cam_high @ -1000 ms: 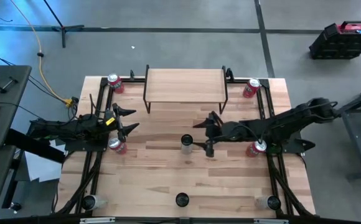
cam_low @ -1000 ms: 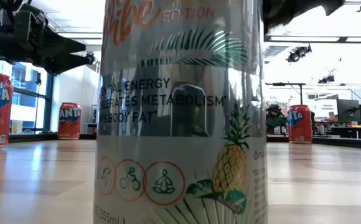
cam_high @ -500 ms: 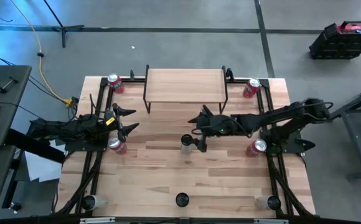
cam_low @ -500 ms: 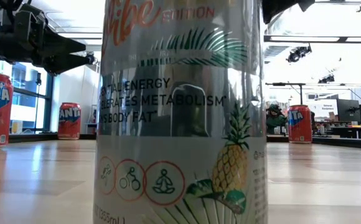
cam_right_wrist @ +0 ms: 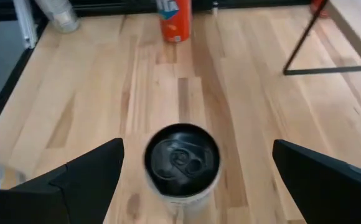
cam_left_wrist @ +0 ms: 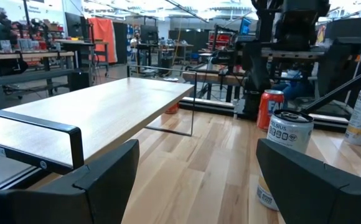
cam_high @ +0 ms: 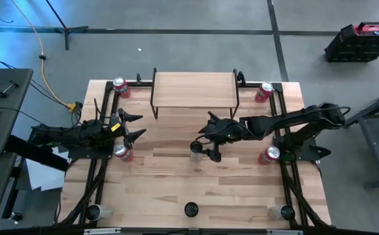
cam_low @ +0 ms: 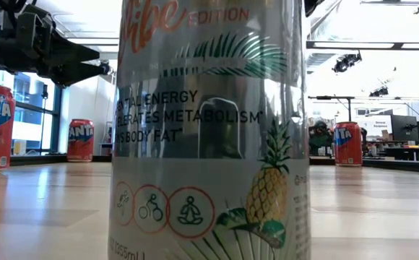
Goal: Place canned beverage on shelf
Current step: Put the top white yellow soda can on the shelf
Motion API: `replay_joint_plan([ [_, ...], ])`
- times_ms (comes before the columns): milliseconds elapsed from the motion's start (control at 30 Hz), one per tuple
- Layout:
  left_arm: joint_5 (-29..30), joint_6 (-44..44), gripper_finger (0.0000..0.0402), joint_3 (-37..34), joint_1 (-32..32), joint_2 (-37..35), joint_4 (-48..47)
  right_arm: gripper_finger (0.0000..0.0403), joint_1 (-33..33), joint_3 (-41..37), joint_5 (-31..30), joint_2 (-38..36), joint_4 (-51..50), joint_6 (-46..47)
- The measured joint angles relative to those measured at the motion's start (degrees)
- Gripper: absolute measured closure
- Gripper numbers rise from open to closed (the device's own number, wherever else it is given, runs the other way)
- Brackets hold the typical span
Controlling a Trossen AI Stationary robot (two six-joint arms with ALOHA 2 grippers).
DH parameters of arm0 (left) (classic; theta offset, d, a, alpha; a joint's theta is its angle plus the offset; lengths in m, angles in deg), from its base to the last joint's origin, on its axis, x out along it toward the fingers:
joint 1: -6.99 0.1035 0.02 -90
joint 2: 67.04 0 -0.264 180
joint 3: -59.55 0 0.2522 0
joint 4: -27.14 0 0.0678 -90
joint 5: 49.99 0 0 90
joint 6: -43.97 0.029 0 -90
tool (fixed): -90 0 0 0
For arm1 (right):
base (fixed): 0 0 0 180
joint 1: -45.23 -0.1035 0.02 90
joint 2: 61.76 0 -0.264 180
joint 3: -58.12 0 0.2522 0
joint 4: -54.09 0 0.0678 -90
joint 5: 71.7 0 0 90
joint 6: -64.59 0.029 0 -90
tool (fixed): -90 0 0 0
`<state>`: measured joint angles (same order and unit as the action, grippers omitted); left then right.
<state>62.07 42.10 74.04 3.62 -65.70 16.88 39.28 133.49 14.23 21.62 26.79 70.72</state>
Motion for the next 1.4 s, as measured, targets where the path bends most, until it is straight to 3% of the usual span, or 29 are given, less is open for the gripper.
replay_joint_plan([
  [167,0.00,0.00,0.0088,0.00,0.02,0.00,0.00,0.0006,-0.74,1.04,-0.01,0.11,-0.62,2.71],
  [400,-0.02,0.00,0.0088,0.00,0.00,0.00,0.00,0.0006,-2.83,1.04,-4.92,0.33,-0.81,3.13],
  [1400,-0.45,0.00,0.0088,0.00,0.00,0.00,-0.04,0.0006,-3.05,1.00,-5.45,7.88,1.79,0.46],
])
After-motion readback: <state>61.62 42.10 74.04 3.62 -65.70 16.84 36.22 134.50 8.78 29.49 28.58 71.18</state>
